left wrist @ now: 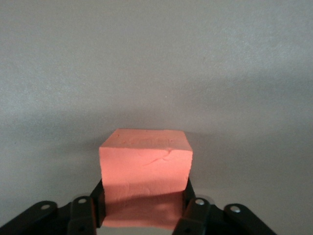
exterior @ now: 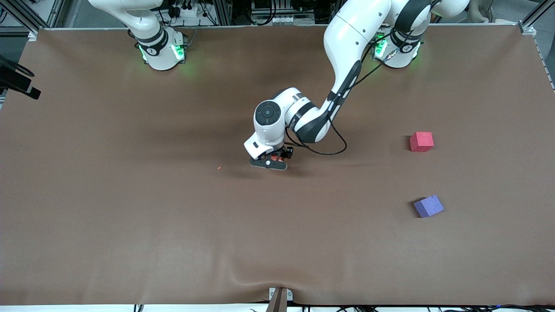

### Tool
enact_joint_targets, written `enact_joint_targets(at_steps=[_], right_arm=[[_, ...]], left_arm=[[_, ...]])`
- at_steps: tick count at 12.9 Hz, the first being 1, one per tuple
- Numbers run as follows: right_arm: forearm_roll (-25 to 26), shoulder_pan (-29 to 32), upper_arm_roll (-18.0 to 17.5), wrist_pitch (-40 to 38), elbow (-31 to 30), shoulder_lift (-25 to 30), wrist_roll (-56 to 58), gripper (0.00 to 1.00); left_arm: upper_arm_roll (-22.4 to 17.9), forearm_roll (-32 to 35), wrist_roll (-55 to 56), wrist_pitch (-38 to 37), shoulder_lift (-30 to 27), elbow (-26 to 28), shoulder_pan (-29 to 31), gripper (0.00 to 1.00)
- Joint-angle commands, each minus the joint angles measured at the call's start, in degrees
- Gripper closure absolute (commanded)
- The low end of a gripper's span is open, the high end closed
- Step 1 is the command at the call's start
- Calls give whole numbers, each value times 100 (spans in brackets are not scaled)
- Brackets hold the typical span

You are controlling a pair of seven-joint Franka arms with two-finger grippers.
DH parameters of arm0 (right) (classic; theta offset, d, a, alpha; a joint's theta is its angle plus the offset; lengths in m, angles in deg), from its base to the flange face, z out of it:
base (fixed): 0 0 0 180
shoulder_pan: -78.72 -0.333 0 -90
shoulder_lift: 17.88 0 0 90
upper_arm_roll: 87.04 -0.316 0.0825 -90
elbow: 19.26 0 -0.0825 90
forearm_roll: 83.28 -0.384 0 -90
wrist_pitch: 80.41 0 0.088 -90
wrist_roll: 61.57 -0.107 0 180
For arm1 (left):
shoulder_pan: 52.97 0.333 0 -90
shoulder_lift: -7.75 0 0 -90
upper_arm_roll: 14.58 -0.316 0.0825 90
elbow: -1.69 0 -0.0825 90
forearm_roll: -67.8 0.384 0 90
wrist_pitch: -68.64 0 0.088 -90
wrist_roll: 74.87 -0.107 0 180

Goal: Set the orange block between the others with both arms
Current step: 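Grasp the orange cube with the left gripper and lift it, then carry the orange cube with the left gripper between pink and blue cubes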

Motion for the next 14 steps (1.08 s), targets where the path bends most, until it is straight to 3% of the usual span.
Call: enact_joint_targets(at_steps=[1, 3, 9, 11, 14], right_arm=[[-50, 42, -46, -42, 26, 38, 52, 0], [-59, -2, -55, -33, 17, 21, 52, 0], [-42, -187, -55, 2, 26, -15, 51, 0], [-42, -151, -37, -50, 17, 3, 69, 0], [353, -195, -72, -51, 44, 29, 60, 0]], left_arm=[[-167, 123, -89, -23, 25, -124, 42, 100], [-203, 71, -63, -58, -159, -115, 269, 100], [-168, 97, -159, -524, -1283, 60, 1850, 100], [-151, 45, -788, -1022, -1696, 131, 2430, 100], [-116, 27, -1851, -1787, -2057, 149, 3291, 100]])
